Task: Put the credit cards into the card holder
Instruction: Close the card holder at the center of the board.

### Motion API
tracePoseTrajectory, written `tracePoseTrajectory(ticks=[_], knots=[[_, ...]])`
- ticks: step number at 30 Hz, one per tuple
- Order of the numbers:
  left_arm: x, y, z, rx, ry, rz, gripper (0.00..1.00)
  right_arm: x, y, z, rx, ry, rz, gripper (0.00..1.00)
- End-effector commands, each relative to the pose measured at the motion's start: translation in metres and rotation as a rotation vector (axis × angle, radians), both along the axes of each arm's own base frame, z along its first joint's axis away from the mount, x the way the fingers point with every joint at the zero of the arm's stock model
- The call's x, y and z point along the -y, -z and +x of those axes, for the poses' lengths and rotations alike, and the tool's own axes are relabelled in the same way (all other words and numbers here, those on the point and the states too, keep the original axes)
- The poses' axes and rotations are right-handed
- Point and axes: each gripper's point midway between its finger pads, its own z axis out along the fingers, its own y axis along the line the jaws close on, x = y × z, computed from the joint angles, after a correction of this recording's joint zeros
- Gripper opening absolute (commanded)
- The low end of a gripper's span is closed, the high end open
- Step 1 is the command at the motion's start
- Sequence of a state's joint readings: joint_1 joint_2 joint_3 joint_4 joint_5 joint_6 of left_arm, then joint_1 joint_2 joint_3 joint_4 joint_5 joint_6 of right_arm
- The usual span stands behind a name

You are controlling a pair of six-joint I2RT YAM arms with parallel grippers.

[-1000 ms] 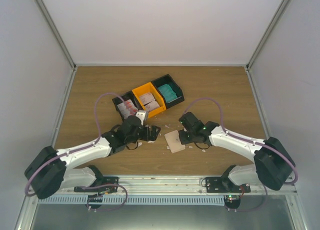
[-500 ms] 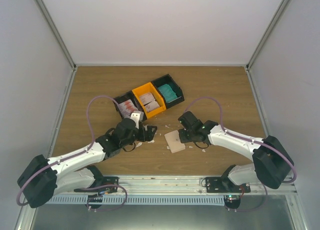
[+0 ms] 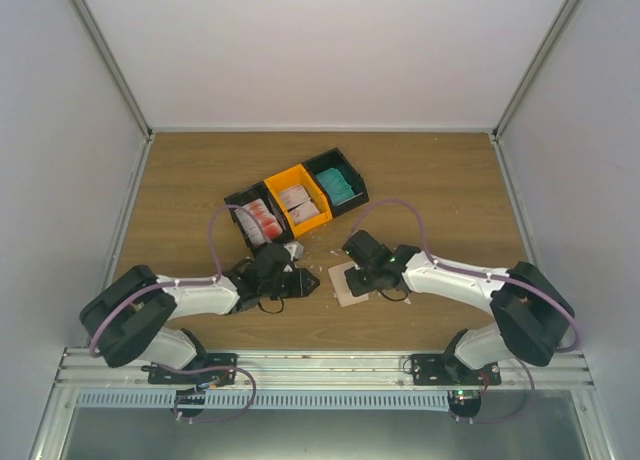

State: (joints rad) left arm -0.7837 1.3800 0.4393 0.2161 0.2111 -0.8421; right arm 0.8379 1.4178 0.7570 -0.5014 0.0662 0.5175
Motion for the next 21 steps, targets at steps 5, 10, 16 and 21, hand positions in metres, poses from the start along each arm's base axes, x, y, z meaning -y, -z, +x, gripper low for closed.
tracePoseTrajectory(ticks=[5,10,16,21], knots=[[0.036,-0.006,0.003,-0.007,0.061,-0.06,0.3,-0.007,-0.001,0.011,0.074,0.002,-0.061,0.01],[0.036,-0.006,0.003,0.0,0.061,-0.062,0.3,-0.01,-0.009,0.015,0.096,0.041,-0.031,0.04],[0.037,-0.006,0.0,0.009,0.064,-0.062,0.3,-0.007,-0.003,0.012,0.073,0.056,-0.043,0.06],[0.042,-0.005,-0.002,0.008,0.083,-0.057,0.3,-0.01,-0.003,0.011,0.068,0.068,-0.015,0.15]])
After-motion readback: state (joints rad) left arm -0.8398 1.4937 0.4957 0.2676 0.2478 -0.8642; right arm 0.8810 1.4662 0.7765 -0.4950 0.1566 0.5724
